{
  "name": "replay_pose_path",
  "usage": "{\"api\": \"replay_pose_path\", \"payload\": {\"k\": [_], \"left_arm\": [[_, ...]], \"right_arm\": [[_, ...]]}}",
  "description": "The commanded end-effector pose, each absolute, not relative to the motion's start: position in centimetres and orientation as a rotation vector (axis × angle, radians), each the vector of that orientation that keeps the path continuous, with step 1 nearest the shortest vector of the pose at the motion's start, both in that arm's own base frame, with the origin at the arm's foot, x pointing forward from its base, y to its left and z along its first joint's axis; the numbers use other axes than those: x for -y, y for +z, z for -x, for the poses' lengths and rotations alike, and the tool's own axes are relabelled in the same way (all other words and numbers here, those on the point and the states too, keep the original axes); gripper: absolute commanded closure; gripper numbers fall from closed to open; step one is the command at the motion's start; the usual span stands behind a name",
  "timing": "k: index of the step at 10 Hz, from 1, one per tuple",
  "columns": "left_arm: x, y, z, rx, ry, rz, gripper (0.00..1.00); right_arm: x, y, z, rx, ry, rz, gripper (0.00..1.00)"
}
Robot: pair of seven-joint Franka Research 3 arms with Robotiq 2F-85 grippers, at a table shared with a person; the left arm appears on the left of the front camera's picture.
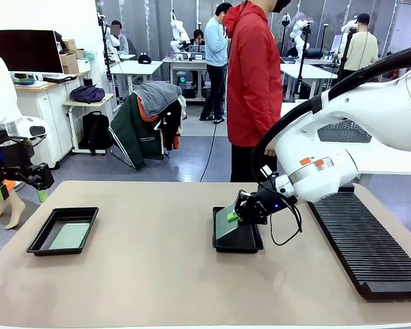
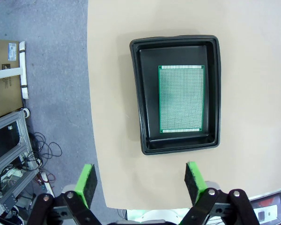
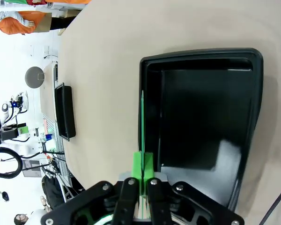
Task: Inspect and transfer BCBs to ESD trays.
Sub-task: Pick up the Blank PCB from the PCB Rack and place it in the right ESD tray.
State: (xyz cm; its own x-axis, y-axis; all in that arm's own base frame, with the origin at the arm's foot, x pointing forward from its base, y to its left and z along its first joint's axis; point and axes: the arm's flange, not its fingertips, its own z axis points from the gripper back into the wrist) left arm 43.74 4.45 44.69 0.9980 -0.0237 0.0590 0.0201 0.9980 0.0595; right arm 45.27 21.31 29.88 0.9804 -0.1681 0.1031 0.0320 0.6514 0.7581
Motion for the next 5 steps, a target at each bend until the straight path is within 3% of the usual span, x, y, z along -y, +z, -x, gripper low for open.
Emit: {"api": "replay_pose_path", "payload": {"k": [1,5], "left_arm": [[-4.5,44.5,-43.8,0.064,-0.019,-0.059,0.0],[-4.5,44.5,-43.8,0.064,-0.019,-0.059,0.0]], "right_arm": [[-21.8,29.1,-45.3,0.202,-0.108,-0.857,0.98],[-21.5,27.9,-45.8,0.191,-0.096,-0.863,0.98]]}}
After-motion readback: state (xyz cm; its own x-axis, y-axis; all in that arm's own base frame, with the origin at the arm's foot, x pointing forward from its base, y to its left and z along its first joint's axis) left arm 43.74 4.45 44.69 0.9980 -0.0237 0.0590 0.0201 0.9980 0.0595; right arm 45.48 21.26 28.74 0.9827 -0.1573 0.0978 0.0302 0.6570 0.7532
